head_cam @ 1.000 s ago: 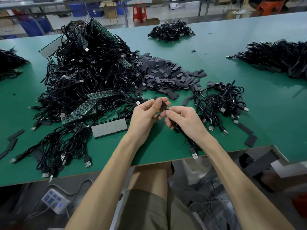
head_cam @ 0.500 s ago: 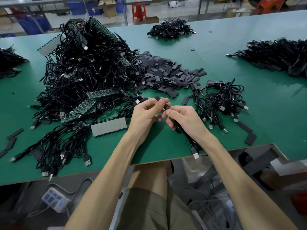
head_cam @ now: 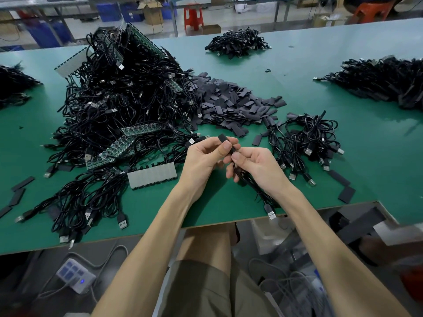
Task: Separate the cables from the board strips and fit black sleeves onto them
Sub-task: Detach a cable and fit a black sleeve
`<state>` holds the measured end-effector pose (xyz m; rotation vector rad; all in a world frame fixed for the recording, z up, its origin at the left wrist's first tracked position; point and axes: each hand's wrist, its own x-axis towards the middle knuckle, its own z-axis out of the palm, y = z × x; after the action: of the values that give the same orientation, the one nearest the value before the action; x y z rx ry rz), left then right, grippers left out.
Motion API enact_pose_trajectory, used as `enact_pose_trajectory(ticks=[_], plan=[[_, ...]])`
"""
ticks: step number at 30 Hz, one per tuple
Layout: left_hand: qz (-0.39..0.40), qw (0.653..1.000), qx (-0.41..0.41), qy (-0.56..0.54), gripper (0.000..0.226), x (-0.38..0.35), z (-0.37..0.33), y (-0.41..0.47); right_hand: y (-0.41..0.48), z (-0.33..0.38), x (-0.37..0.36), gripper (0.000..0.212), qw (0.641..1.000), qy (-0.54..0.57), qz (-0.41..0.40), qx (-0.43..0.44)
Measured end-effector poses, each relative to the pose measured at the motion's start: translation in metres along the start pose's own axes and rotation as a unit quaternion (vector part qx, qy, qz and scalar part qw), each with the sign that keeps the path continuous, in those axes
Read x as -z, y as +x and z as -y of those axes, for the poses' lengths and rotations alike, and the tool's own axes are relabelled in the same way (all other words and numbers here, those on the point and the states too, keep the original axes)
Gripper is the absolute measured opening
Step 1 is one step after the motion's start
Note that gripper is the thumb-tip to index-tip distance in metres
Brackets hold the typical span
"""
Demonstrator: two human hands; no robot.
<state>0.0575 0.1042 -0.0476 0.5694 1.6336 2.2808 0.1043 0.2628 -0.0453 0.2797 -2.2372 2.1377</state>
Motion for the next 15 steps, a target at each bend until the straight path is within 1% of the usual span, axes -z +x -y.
enact_pose_trajectory(ticks=[4,15], plan=[[0.026,0.999,-0.018,-0.015,0.028,-0.0023,-0.0018,-0.0003,-0.0006,0.0019,-0.0008,0.027,1.0,0.012,-0.003,0.007],[0.02,0.999,-0.039,0.022,0.024,-0.004,-0.0038,-0.0004,-0.0024,0.0057,-0.0022,0.027,0.999,0.029,-0.015,0.003]])
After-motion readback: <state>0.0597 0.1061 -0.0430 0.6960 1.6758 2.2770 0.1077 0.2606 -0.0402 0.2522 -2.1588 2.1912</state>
